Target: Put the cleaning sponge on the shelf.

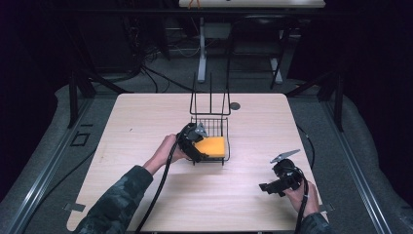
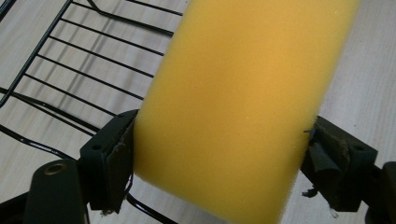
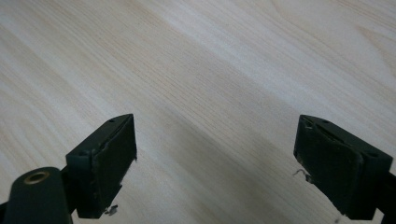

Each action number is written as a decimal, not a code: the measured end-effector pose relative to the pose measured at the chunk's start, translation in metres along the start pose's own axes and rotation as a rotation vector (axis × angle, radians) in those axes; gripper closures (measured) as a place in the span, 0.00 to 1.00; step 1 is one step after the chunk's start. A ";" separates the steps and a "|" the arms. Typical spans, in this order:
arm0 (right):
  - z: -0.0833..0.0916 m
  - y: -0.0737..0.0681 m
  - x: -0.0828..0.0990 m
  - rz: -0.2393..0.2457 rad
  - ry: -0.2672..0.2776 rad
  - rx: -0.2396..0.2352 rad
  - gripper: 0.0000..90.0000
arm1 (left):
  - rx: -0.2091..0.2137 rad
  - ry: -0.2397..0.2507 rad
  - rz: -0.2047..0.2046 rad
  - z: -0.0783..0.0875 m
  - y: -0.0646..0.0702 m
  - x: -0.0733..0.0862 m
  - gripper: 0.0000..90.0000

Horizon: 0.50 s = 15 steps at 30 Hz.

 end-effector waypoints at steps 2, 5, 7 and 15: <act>0.000 0.000 0.001 0.004 -0.005 -0.001 0.14 | -0.008 -0.011 0.001 -0.001 -0.001 0.001 0.21; 0.000 0.000 0.001 0.003 -0.012 -0.004 0.14 | 0.003 -0.013 0.003 -0.004 -0.001 0.002 0.21; 0.000 0.000 0.001 0.004 -0.013 -0.004 0.14 | 0.007 -0.006 0.008 -0.004 -0.001 0.001 0.20; 0.000 -0.002 0.000 0.006 -0.005 -0.005 0.14 | 0.023 0.005 0.022 -0.006 -0.001 0.001 0.12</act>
Point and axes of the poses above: each handheld gripper's, and its own axes: z roughly backward along the jaws, x roughly out of its underside, y roughly to its right, the point moved 10 cm from there along -z, roughly forward along the jaws, and after that the axes turned 14 degrees about x, right-handed, at the moved point
